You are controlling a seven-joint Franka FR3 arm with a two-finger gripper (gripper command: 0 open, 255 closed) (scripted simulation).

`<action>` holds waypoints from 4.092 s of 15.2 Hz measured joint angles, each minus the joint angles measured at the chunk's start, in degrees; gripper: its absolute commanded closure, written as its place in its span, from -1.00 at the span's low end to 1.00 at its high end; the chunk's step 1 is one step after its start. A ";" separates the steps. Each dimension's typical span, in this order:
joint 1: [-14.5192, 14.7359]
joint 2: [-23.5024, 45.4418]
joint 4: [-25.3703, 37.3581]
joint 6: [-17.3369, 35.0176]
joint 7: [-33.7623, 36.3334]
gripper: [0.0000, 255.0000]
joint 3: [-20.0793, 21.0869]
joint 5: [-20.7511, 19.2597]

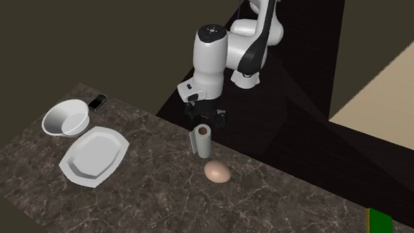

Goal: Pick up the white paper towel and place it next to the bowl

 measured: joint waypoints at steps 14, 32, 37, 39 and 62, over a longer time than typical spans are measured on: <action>0.07 1.41 -0.59 2.01 -0.26 1.00 -0.05 0.48; 0.03 -2.16 5.18 -7.22 0.56 1.00 0.27 -0.62; 0.02 -3.29 7.92 -11.07 0.76 1.00 0.41 -0.90; 0.03 -3.65 9.13 -12.63 0.81 1.00 0.46 -0.97; 0.28 -3.30 27.30 -30.45 0.85 1.00 0.81 -0.74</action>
